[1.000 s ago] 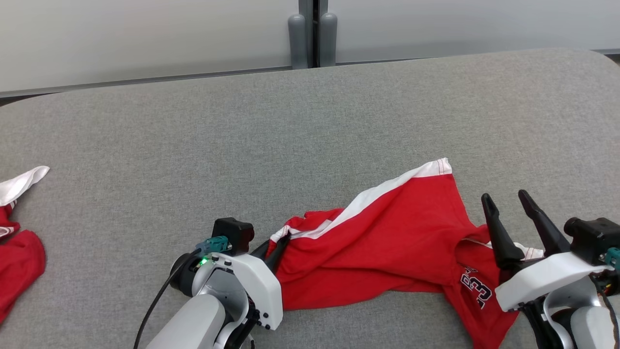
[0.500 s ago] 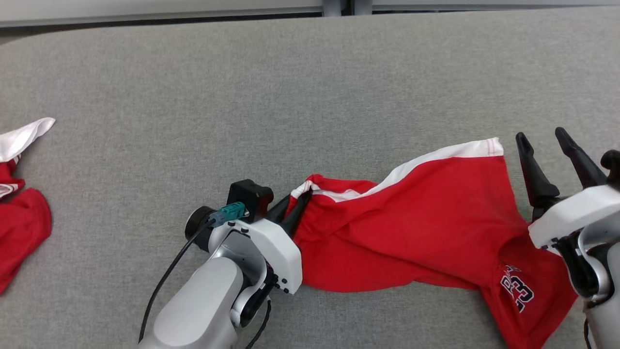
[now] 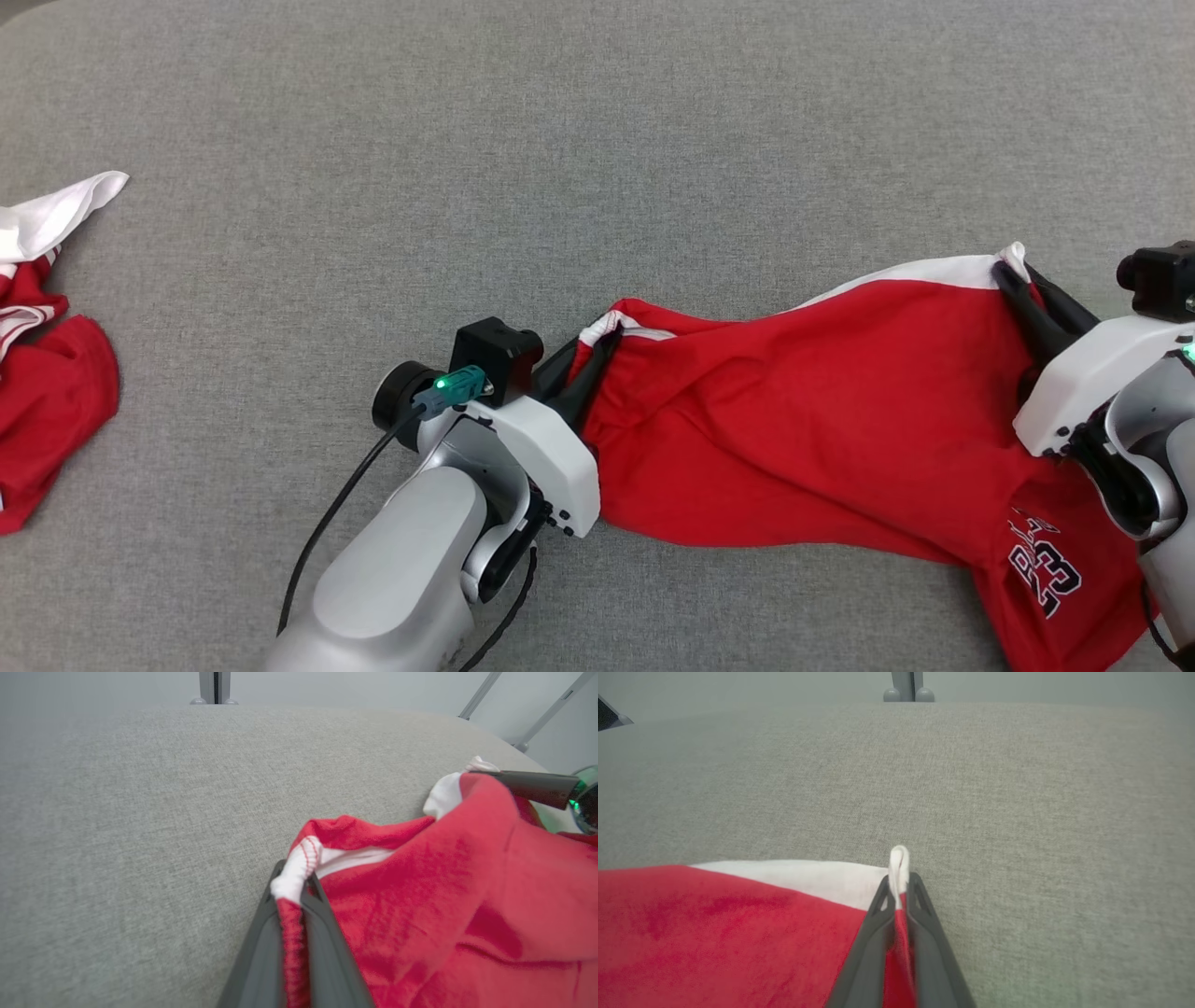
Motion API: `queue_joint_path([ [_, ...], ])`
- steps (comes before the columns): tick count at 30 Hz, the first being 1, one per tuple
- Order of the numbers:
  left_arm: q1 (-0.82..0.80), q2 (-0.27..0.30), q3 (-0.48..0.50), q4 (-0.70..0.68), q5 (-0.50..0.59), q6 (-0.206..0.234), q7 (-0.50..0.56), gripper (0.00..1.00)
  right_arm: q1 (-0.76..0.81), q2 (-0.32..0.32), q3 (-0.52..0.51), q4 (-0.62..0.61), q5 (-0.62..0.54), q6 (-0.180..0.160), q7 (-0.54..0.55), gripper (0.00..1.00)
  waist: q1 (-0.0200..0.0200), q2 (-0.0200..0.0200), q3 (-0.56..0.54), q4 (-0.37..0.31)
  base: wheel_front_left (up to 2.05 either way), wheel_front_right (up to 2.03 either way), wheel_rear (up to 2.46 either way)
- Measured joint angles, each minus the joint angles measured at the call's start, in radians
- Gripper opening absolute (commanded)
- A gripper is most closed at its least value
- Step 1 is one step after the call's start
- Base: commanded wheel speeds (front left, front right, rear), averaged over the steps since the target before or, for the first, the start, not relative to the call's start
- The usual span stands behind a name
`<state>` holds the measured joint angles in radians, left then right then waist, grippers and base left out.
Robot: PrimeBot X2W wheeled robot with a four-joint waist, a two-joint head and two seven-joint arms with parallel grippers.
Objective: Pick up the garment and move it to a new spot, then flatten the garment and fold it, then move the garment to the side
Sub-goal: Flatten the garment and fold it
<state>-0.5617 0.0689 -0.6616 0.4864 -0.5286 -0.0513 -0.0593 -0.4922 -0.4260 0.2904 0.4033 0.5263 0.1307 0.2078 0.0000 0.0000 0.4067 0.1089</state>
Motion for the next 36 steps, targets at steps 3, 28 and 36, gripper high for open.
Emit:
queue_joint_path([
  [3,0.000,0.004,0.012,-0.002,0.000,0.010,-0.029,0.00,0.000,-0.004,-0.002,-0.006,0.011,0.000,-0.062,0.00,0.0000,0.0000,-0.009,-0.004,0.00,0.00,0.00],
  [28,0.027,0.156,0.171,-0.561,0.021,0.199,-0.086,0.00,0.150,0.067,-0.248,-0.580,-0.107,0.000,-0.266,0.00,0.0000,0.0000,-0.219,-0.088,0.00,0.00,0.00],
  [36,0.038,0.168,0.176,-0.592,0.018,0.207,-0.073,0.00,0.160,0.096,-0.253,-0.619,-0.112,0.000,-0.201,0.00,0.0000,0.0000,-0.220,-0.095,0.00,0.00,0.00],
])
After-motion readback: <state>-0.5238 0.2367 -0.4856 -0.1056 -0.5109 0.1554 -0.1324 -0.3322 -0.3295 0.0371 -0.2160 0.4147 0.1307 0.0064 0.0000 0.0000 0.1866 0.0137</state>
